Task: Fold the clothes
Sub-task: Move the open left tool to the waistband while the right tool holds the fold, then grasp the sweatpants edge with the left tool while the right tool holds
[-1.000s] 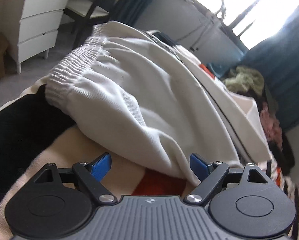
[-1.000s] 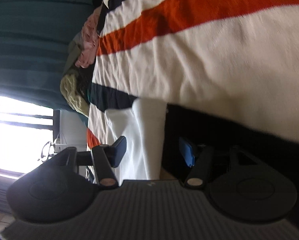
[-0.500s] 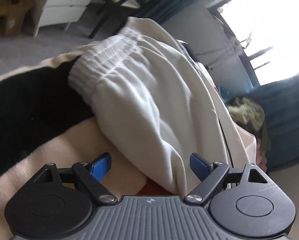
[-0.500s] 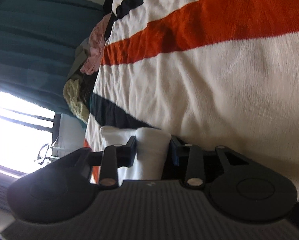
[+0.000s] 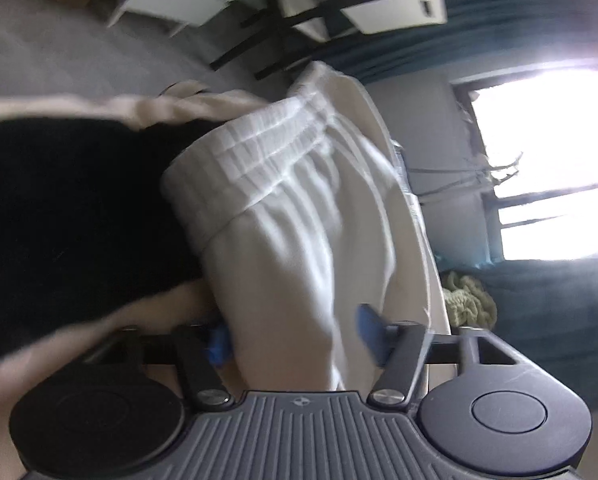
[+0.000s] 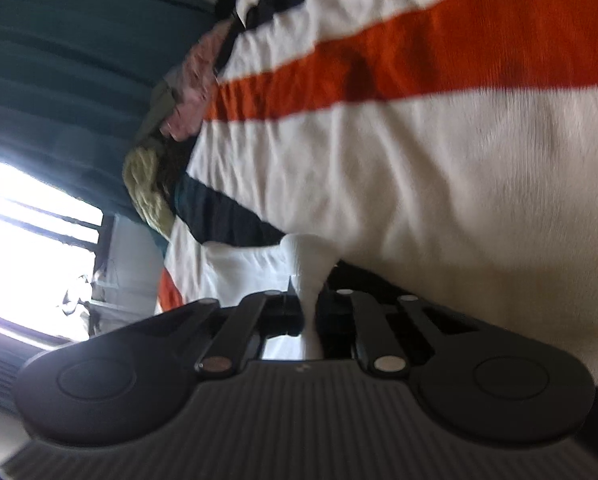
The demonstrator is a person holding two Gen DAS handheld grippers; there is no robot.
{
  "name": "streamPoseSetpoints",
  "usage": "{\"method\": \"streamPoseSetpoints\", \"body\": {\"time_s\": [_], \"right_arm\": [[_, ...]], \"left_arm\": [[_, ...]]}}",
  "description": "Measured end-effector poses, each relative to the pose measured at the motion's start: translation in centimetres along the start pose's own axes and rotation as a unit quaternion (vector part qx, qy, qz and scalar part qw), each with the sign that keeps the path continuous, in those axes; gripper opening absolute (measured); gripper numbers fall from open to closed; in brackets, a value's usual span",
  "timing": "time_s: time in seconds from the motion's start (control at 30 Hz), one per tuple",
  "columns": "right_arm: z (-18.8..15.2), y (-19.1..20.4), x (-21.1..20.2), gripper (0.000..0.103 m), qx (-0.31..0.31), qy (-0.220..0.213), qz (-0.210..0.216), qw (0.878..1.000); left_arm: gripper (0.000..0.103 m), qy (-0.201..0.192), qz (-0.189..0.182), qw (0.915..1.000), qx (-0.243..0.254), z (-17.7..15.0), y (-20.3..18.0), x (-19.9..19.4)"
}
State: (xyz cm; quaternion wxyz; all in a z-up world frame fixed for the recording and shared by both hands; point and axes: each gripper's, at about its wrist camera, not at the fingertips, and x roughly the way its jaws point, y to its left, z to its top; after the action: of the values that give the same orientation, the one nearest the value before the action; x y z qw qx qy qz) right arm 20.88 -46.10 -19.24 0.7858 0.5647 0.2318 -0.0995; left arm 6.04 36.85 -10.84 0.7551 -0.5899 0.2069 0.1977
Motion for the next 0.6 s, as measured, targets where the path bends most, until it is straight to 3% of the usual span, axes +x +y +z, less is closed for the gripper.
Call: {"method": "streamPoseSetpoints", "body": {"time_s": [0.07,0.1,0.23,0.4,0.5,0.6], "right_arm": [[0.0,0.5,-1.1,0.007,-0.001,-0.02,0.007,1.0],[0.0,0.6,-1.8,0.007,0.0,-0.033,0.009,0.999],[0.8,-0.3,-4.5,0.007,0.021,-0.089,-0.004,0.996],[1.3,-1.6,-7.1,0.007,0.036,-0.121,-0.029,0.992],[0.9,-1.4,-8.5,0.007,0.03,-0.138,-0.038,0.989],[0.5,-1.0,-10.1,0.007,0.011,-0.163,-0.057,0.985]], "left_arm": [[0.013,-0.011,-0.005,0.9999,0.006,0.6,0.2,0.1],[0.01,-0.016,-0.011,0.9997,0.015,0.6,0.1,-0.1],[0.007,-0.037,-0.041,0.9973,0.048,0.5,-0.9,-1.7],[0.006,-0.133,-0.1,0.9854,0.035,1.1,-0.8,-8.0],[0.006,-0.151,-0.124,0.9807,0.0,1.3,0.7,-10.6],[0.006,-0.159,-0.106,0.9813,-0.021,1.1,1.5,-11.9]]}}
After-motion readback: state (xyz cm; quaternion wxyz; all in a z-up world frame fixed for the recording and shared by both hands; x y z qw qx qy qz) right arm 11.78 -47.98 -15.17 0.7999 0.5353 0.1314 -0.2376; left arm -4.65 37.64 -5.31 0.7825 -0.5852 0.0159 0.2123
